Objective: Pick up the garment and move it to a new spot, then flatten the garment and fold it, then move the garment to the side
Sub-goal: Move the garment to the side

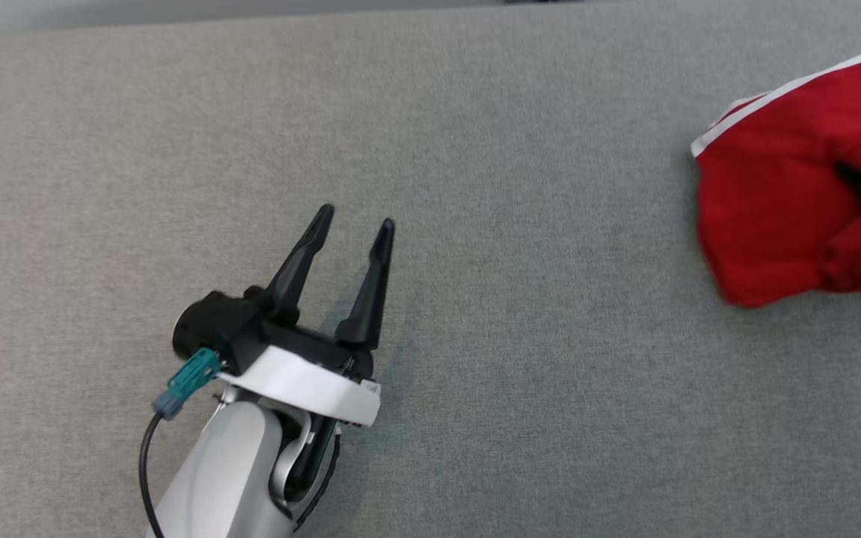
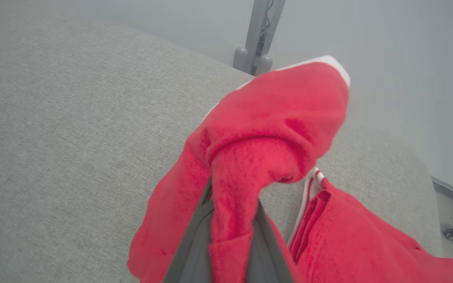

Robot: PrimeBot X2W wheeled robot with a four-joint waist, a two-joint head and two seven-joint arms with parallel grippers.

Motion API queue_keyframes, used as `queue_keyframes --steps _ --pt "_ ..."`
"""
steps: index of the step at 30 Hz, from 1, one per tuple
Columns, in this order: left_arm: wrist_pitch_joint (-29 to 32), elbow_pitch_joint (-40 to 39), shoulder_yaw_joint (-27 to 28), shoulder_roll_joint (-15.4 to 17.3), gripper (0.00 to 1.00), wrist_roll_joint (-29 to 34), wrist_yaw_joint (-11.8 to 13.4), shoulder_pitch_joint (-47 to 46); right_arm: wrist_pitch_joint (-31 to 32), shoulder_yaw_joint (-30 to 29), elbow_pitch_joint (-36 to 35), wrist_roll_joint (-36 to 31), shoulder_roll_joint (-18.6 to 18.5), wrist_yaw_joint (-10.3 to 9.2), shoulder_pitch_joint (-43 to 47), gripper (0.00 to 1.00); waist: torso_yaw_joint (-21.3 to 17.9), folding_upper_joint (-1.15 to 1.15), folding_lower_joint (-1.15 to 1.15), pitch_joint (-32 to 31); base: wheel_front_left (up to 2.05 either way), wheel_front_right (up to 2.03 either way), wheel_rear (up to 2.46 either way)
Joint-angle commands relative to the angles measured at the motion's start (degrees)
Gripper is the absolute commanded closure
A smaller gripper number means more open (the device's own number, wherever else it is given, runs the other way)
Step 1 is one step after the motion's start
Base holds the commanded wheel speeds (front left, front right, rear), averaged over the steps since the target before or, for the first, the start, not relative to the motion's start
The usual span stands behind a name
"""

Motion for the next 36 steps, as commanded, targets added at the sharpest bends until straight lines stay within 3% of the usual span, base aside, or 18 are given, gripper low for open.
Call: queue_keyframes --steps 1,12,19,25,30,31,32,33,36 --pt "-0.17 0.06 -0.86 0.29 0.00 0.40 -0.47 -2.20 -0.37 -1.09 0.15 0.78 -2.02 -0.04 -1.07 1.00 -0.96 0.00 0.00 3.20 0.00 0.00 0.00" --pt "-0.17 -0.54 -5.50 0.30 0.00 -0.76 -0.99 -9.35 -0.90 -6.45 2.03 0.33 -17.83 -0.05 1.62 1.00 0.48 0.00 0.00 12.11 0.00 0.00 0.00" --pt "-0.17 -0.99 -7.01 0.28 0.00 -0.81 -1.19 -11.53 -0.44 -6.51 4.13 -1.97 -23.69 -0.05 3.94 1.00 1.24 0.00 0.00 14.66 0.00 0.00 0.00" --pt "-0.17 -1.43 -8.14 0.28 0.00 -1.04 -0.89 -12.67 -0.93 -6.88 6.98 -5.33 -26.09 -0.05 5.03 1.00 1.58 0.00 0.00 15.46 0.00 0.00 0.00" --pt "-0.17 -1.52 -8.46 0.30 0.00 -1.42 -0.56 -12.37 -1.38 -7.50 9.28 -6.81 -24.84 -0.05 5.80 1.00 1.65 0.00 0.00 15.34 0.00 0.00 0.00" --pt "-0.17 -1.47 -8.46 0.28 0.00 -1.40 -0.49 -12.28 -1.59 -7.60 9.70 -7.08 -24.53 -0.05 5.88 0.96 1.63 0.00 0.00 15.28 0.00 0.00 0.00" --pt "-0.17 -1.34 -8.41 0.28 0.00 -1.34 -0.49 -12.24 -1.97 -7.80 10.16 -7.49 -24.28 -0.05 5.82 0.56 1.62 0.00 0.00 15.21 0.00 0.00 0.00" --pt "-0.17 -1.23 -8.28 0.30 0.00 -1.26 -0.48 -12.19 -2.27 -7.95 10.65 -7.68 -23.89 -0.05 5.71 0.00 1.58 0.00 0.00 15.11 0.00 0.00 0.00" --pt "-0.17 -0.89 -8.02 0.27 0.00 -1.03 -0.53 -11.90 -2.67 -8.14 11.86 -8.56 -22.49 -0.05 5.26 0.00 1.52 0.00 0.00 14.51 0.00 0.00 0.00"
